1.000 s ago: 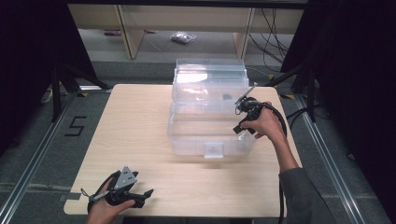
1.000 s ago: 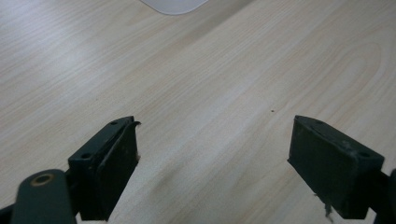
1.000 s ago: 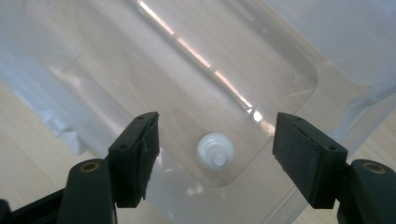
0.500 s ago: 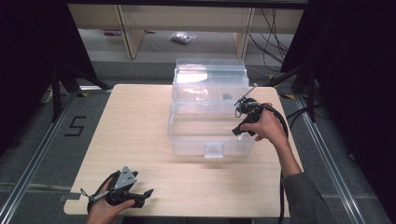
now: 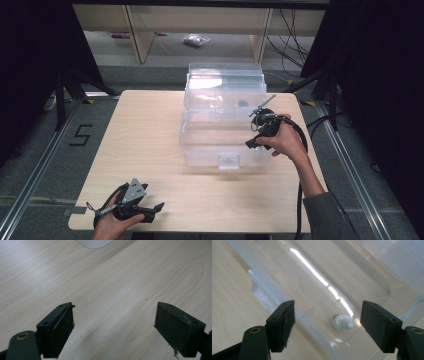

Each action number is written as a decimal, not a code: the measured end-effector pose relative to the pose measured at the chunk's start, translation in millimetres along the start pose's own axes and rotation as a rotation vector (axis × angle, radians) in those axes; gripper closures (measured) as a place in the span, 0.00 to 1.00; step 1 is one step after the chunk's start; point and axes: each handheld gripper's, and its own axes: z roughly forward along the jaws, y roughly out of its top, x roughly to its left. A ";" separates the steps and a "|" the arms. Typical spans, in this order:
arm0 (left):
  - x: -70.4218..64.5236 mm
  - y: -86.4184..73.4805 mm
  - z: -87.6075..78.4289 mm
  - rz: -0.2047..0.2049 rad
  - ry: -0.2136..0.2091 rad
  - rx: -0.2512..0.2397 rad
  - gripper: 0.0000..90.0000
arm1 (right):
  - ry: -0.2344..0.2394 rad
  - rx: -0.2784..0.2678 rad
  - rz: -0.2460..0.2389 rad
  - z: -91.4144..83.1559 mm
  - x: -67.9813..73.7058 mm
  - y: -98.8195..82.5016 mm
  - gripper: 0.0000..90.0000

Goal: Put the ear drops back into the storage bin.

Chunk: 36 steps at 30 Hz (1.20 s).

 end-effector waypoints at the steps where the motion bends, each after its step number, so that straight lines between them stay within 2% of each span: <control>1: 0.3 -0.2 0.3 0.001 0.000 0.003 0.17 | 0.006 -0.001 0.010 -0.8 1.3 -0.5 0.32; 3: -1.2 -0.4 0.7 -0.016 -0.010 -0.009 0.17 | 0.003 -0.008 -0.012 -0.8 2.0 -1.9 0.32; 5: -0.9 -0.2 0.6 -0.015 -0.009 -0.011 0.17 | 0.007 -0.002 0.004 -1.5 3.9 -4.3 0.32; 10: -1.0 -0.3 0.6 -0.016 -0.008 -0.010 0.17 | 0.001 -0.035 0.000 -5.5 4.6 -11.5 0.31; 11: -1.2 -0.4 0.6 -0.016 -0.009 -0.010 0.17 | -0.009 -0.026 0.015 -6.7 5.8 -13.0 0.31; 13: -1.1 -0.5 0.7 -0.017 -0.009 -0.009 0.17 | 0.011 -0.040 0.035 -9.7 8.7 -15.5 0.31; 14: -1.0 -0.4 0.8 -0.017 -0.007 -0.009 0.17 | 0.004 -0.053 0.014 -9.8 8.1 -16.6 0.31; 16: -1.2 -0.5 0.7 -0.017 -0.008 -0.009 0.17 | -0.002 -0.052 0.028 -11.0 9.8 -18.9 0.29; 18: -1.3 -0.5 0.6 -0.016 -0.008 -0.009 0.17 | 0.011 -0.069 0.009 -10.8 10.7 -21.2 0.29; 19: -1.1 -0.4 0.6 -0.017 -0.009 -0.010 0.17 | 0.008 -0.058 0.034 -11.5 12.5 -22.1 0.29; 22: -1.1 -0.5 0.6 -0.017 -0.008 -0.009 0.17 | 0.006 -0.059 0.048 -12.3 16.4 -25.9 0.28; 23: -1.1 -0.5 0.7 -0.018 -0.008 -0.009 0.17 | 0.008 -0.085 0.011 -11.5 15.7 -26.7 0.28; 24: -1.1 -0.5 0.8 -0.017 -0.008 -0.009 0.17 | 0.016 -0.080 0.029 -12.2 18.1 -27.8 0.28; 27: -1.2 -0.5 0.7 -0.017 -0.007 -0.009 0.17 | 0.007 -0.101 0.000 -11.2 19.8 -29.8 0.27; 28: -1.1 -0.5 0.6 -0.017 -0.007 -0.009 0.17 | 0.017 -0.090 0.019 -12.0 22.0 -30.8 0.27; 29: -1.1 -0.5 0.6 -0.017 -0.007 -0.009 0.17 | 0.018 -0.100 0.002 -12.4 23.2 -31.5 0.27; 32: -1.3 -0.5 0.7 -0.017 -0.007 -0.009 0.17 | 0.018 -0.101 0.014 -13.0 27.4 -33.4 0.27; 33: -1.2 -0.5 0.6 -0.017 -0.007 -0.009 0.17 | 0.019 -0.116 -0.010 -12.9 27.6 -34.6 0.27; 36: -1.0 -0.5 0.6 -0.016 -0.006 -0.009 0.17 | 0.024 -0.130 -0.011 -14.6 31.9 -36.3 0.27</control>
